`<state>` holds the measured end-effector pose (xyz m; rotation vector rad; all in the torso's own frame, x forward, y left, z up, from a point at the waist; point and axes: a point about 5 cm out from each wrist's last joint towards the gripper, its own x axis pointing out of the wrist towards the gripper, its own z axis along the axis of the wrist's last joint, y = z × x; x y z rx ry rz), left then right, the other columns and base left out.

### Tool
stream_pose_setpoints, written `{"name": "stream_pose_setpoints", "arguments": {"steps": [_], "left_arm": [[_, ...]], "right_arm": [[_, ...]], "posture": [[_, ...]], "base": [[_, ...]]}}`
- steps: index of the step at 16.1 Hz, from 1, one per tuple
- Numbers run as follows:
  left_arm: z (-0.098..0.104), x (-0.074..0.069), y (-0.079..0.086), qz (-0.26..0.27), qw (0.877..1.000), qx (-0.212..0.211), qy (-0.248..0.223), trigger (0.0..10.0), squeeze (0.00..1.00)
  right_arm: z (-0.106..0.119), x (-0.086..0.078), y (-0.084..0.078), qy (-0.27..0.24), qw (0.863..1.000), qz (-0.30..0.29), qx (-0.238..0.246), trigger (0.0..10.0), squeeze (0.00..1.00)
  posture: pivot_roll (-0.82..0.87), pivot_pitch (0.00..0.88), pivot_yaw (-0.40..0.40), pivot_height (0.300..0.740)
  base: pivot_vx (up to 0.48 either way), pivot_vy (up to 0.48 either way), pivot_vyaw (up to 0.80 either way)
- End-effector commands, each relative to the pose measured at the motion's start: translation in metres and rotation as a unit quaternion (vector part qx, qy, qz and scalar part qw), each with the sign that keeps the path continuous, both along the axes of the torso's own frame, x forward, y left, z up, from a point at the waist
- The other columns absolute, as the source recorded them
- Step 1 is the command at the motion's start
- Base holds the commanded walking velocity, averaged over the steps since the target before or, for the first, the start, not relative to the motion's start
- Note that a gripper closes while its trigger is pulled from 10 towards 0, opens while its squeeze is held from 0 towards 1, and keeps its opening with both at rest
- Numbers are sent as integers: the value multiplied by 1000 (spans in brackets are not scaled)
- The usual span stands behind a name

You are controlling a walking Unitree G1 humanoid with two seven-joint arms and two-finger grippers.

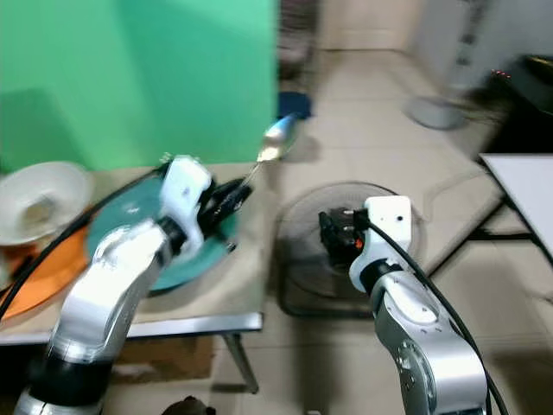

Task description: Setting the table

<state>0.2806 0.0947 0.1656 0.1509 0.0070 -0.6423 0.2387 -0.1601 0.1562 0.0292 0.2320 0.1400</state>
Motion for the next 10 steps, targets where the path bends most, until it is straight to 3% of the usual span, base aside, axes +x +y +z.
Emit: {"name": "stream_pose_setpoints", "arguments": {"steps": [1,6,9,10], "left_arm": [[1,-5,18,69,997,10,-18,10000,0],[-2,-14,30,144,989,29,-33,10000,0],[-8,-17,33,165,986,27,-20,10000,0],[-9,-18,34,177,984,18,-13,10000,0]], "right_arm": [[2,0,3,-8,1000,-7,-10,10000,0],[0,0,2,-5,999,-35,-22,10000,0],[0,2,1,-3,999,-34,-32,10000,0],[0,2,2,0,999,-31,-36,10000,0]], "posture": [[86,0,31,740],[81,0,26,740],[87,0,19,740],[89,0,16,740]], "base": [[0,0,-800],[0,0,-800],[0,0,0],[0,0,-800]]}}
